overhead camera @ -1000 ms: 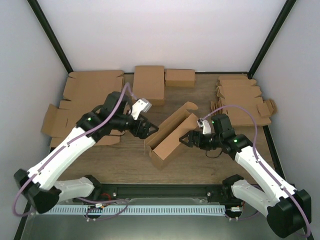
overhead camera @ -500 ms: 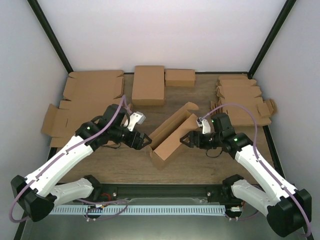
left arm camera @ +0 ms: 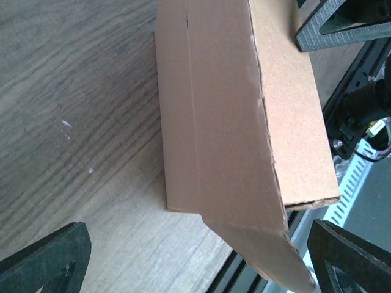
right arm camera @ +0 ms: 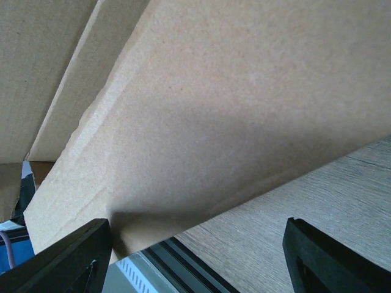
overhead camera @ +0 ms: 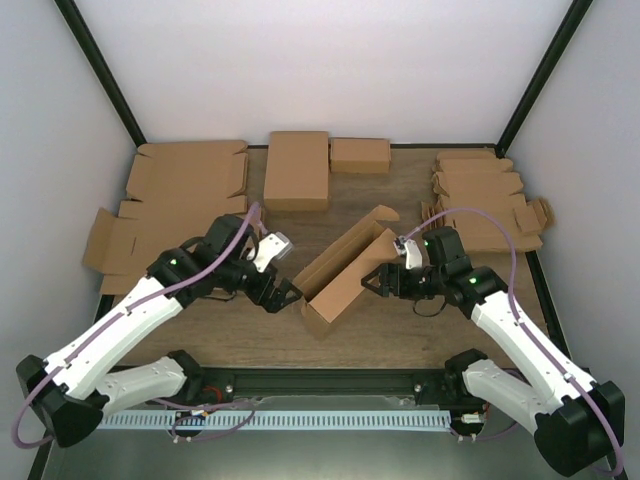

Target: Fold the paper box

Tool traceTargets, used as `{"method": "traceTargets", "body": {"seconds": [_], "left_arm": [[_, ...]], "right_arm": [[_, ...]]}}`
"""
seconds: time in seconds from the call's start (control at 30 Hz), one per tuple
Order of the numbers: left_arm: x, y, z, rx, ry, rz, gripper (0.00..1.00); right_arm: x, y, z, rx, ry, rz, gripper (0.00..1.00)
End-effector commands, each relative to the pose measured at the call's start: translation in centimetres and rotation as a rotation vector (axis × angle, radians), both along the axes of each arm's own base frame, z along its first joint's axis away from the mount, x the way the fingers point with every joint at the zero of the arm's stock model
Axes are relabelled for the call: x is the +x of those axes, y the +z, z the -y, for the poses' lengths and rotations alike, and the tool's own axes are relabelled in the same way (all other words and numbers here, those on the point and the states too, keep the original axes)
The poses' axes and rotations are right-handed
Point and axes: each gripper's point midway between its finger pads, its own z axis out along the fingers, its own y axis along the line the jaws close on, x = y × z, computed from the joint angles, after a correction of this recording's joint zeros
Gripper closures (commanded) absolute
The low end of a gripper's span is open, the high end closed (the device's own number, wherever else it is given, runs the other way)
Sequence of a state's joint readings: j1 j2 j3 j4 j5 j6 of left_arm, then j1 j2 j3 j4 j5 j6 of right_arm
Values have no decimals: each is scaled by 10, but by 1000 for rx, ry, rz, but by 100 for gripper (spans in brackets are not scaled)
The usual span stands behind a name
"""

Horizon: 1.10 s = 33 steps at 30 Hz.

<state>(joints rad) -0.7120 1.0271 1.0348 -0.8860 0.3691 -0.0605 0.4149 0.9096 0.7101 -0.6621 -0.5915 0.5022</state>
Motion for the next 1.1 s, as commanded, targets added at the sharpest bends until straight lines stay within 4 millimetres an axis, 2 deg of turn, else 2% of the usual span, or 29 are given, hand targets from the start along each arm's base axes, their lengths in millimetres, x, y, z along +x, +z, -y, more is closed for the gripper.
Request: {"method": "traceTargets", "body": {"seconds": [0.0,0.1,0.17,0.23,0.3,0.47,0.53,0.63,0.7,0.83,0.9,0.97,1.07], "left_arm": [[12,30,9,-4,-89,193,0],[16,64,7,-20,-148,388,0],[10,65,6,14,-273,506,0],[7,46,3,76,-365,563,0],[13,44,5,92,-377,602,0],[35,84,33,-90,-278,672,0],[59,90,38,-116,-134,636,0],[100,86,37,-126,129,520,0],[103,83,48,-156,141,419,0],[86,67,80,-178,1,186,0],[82,58,95,-182,-45,74,8],[84,42,103,-148,-52,-11,25],[91,24,107,-100,-55,-44,48]], "right_arm": [[-1,-11,11,-86,-29,-33,22],[0,-8,10,-86,-24,-26,22],[0,-7,12,-93,-25,-21,21],[0,-8,12,-96,-27,-20,21],[2,-10,13,-103,-36,-20,21],[14,-13,17,-132,-74,8,23],[18,-12,15,-121,-77,16,24],[20,-11,14,-113,-87,4,24],[20,-11,18,-124,-107,4,25],[12,-13,24,-137,-119,-24,25],[7,-16,22,-127,-106,-44,24],[4,-18,22,-127,-102,-56,22],[4,-12,23,-131,-96,-41,21]]}}
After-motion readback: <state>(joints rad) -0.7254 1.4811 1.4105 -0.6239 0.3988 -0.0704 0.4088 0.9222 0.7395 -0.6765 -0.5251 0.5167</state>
